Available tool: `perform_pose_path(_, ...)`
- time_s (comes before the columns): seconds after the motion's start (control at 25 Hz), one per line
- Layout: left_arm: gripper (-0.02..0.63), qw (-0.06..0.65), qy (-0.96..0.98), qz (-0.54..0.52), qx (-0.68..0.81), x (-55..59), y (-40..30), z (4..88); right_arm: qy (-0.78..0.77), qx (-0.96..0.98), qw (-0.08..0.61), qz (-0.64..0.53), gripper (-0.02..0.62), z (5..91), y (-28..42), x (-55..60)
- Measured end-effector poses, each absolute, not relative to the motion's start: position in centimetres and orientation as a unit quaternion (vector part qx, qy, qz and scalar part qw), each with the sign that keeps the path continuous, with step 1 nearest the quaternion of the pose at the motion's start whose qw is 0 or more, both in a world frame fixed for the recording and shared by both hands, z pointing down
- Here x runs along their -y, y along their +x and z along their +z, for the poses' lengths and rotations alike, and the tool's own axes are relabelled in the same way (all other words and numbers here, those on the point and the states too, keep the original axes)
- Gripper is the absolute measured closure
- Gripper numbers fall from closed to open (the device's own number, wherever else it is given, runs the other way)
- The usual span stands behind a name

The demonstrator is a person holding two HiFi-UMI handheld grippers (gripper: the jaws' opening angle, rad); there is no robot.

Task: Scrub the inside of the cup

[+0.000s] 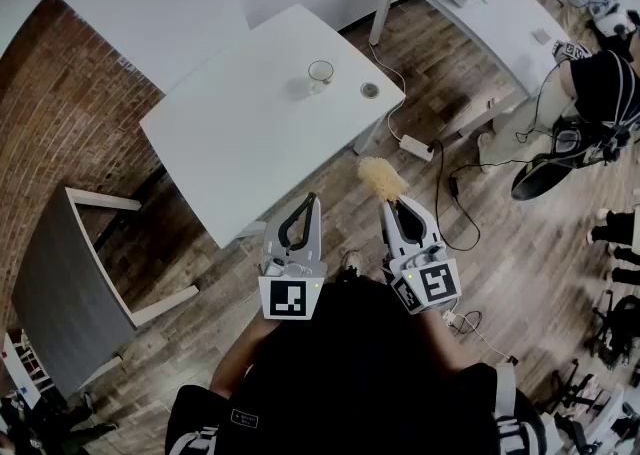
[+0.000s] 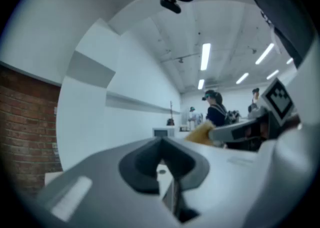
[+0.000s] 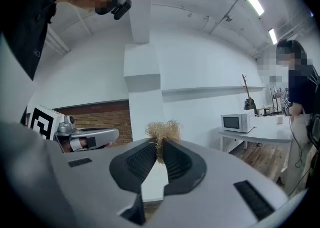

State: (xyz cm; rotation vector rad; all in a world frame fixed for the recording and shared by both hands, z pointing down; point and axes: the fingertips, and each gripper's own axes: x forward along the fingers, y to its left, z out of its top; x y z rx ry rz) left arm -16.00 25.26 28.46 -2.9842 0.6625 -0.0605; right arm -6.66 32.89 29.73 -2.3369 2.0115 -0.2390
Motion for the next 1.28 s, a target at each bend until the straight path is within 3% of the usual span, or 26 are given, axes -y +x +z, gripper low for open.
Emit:
perform_pose_path(0.08, 0.601, 0.092, -0.975, -0.029, -0.201, -25.3, -15.8, 28.1, -0.755, -0.65, 0.024, -0.077, 0.561, 29.8, -6.6, -32.8)
perform_pose_path(0.32, 0.603, 0.059, -0.975, -0.015, -0.212, -25.2, -15.7, 28.1, -0.755, -0.651, 0.023, -0.076, 0.561, 29.8, -6.6, -32.8)
perform_pose_path(0.48, 0.603, 0.1, -0.974, -0.04, -0.197, -25.4, -15.3, 28.3, -0.75, -0.656, 0.03, -0.079, 0.561, 29.8, -6.3, -32.9)
perform_pose_path(0.64, 0.603, 0.028, -0.974, -0.009, -0.225, -25.3, -14.8, 28.4, -0.747, -0.66, 0.034, -0.071, 0.561, 29.6, -5.9, -33.0)
perform_pose_path(0.8, 0.603, 0.095, -0.974, -0.042, -0.201, -26.0, -13.8, 28.8, -0.745, -0.663, 0.028, -0.073, 0.561, 29.9, -5.3, -33.7)
perform_pose_path(0.92, 0.603, 0.031, -0.973, -0.026, -0.226, -26.8, -13.0, 29.2, -0.743, -0.664, 0.027, -0.078, 0.561, 30.3, -4.5, -34.7)
perform_pose_path(1.08, 0.602, 0.01, -0.969, -0.021, -0.245, -28.0, -11.5, 29.3, -0.736, -0.671, 0.032, -0.084, 0.561, 30.7, -2.8, -36.1)
perform_pose_path(1.28, 0.601, 0.083, -0.966, -0.058, -0.238, -29.8, -9.7, 29.7, -0.719, -0.689, 0.03, -0.087, 0.561, 31.7, -0.6, -37.5)
